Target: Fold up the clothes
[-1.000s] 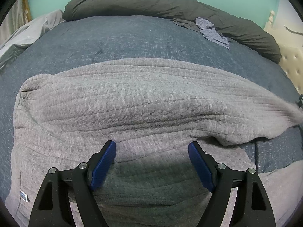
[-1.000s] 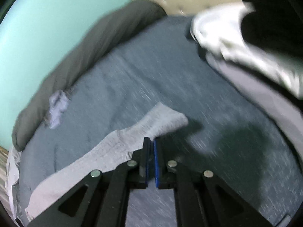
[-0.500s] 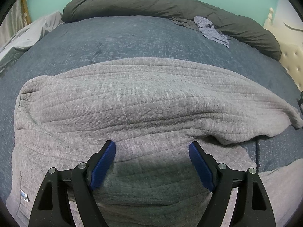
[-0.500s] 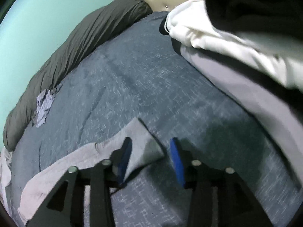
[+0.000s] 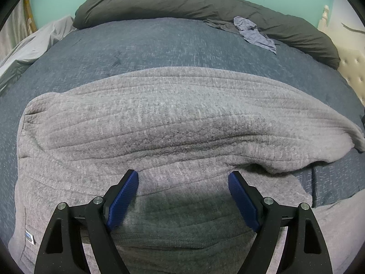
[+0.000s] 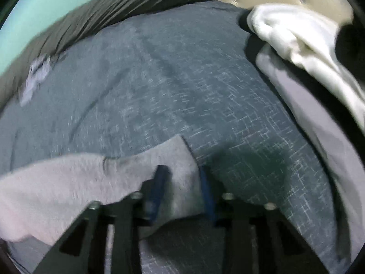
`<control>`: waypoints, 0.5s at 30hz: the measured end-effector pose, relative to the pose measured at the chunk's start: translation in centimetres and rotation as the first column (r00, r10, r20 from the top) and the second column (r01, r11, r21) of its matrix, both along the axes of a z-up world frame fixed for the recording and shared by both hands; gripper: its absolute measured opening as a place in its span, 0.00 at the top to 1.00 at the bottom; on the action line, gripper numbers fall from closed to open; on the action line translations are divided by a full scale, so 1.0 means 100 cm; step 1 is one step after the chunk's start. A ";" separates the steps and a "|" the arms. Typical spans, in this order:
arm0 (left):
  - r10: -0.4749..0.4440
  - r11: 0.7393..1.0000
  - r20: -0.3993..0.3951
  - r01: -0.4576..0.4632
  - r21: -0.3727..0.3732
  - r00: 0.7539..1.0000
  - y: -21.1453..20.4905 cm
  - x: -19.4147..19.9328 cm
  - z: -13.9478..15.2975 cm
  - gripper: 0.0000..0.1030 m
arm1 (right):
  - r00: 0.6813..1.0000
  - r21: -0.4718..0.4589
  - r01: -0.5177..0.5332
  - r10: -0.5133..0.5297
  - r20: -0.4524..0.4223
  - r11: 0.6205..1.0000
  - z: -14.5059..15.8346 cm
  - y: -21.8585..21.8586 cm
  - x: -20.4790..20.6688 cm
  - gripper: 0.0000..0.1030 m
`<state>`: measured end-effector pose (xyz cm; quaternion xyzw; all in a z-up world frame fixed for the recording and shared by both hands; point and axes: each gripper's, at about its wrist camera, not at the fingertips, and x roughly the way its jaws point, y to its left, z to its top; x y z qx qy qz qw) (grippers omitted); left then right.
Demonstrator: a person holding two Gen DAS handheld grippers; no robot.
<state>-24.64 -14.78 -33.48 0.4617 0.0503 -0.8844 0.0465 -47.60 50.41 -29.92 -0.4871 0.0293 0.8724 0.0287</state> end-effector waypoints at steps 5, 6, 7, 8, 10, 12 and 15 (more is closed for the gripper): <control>-0.001 1.000 -0.001 0.001 0.006 1.000 0.000 0.002 0.001 0.18 | 0.996 0.043 -0.005 0.009 -0.090 0.999 0.020 -0.008 0.012 0.91; -0.001 1.000 -0.001 0.001 0.007 1.000 0.000 0.002 0.001 0.18 | 0.993 0.040 0.004 0.000 -0.116 0.999 0.027 -0.006 0.013 0.91; -0.002 1.000 -0.001 0.002 0.009 1.000 -0.001 0.002 0.001 0.18 | 0.990 0.040 0.012 -0.006 -0.139 0.999 0.035 -0.002 0.013 0.92; -0.003 1.000 -0.001 0.003 0.011 1.000 -0.001 0.002 0.001 0.18 | 0.987 0.040 0.019 -0.012 -0.161 0.999 0.044 0.001 0.012 0.92; -0.005 1.000 -0.001 0.005 0.013 1.000 -0.002 0.002 0.001 0.18 | 0.983 0.038 0.036 -0.029 -0.183 0.999 0.057 0.008 0.008 0.92; -0.007 1.000 0.000 0.007 0.014 1.000 -0.002 0.002 0.002 0.18 | 0.983 0.048 0.058 -0.049 -0.178 0.997 0.064 0.015 0.001 0.92; -0.010 1.000 -0.002 0.010 0.016 1.000 -0.002 0.001 0.002 0.18 | 0.990 0.063 0.087 -0.079 -0.118 0.994 0.058 0.018 -0.017 0.92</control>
